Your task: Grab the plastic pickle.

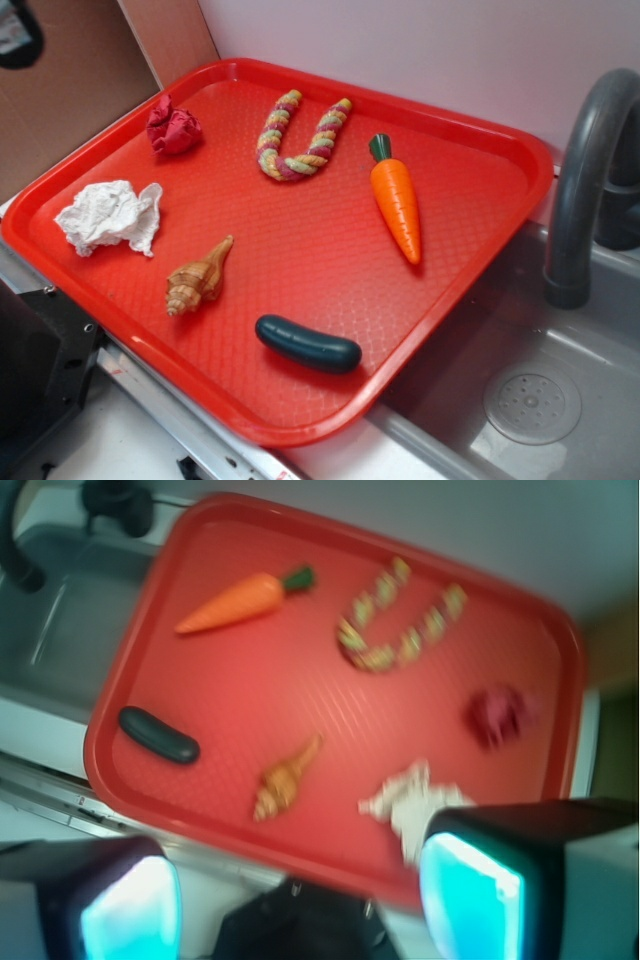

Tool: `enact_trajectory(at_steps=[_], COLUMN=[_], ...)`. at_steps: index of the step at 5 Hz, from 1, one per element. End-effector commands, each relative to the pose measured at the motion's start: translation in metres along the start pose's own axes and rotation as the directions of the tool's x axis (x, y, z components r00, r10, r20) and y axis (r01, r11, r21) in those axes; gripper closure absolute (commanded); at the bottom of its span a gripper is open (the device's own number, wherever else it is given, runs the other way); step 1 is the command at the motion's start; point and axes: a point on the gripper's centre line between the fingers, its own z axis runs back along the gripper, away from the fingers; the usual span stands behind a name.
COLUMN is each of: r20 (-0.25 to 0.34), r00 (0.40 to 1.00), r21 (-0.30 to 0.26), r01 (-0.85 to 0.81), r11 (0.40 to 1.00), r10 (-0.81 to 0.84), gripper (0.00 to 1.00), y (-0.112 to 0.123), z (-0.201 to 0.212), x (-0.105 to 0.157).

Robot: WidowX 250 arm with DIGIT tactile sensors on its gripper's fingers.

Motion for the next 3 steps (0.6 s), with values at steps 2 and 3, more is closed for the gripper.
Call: enact_trajectory(at_steps=[2, 3], r20=[-0.054, -0.099], r00=[0.719, 0.641], r21=[0.001, -0.018], r01=[0.694, 0.763], r11=[0.72, 0.646], r10=[-0.693, -0.761], gripper=[0.0, 0.0], y=[-0.057, -0.054], z=[-0.089, -0.125], x=[0.019, 0.01])
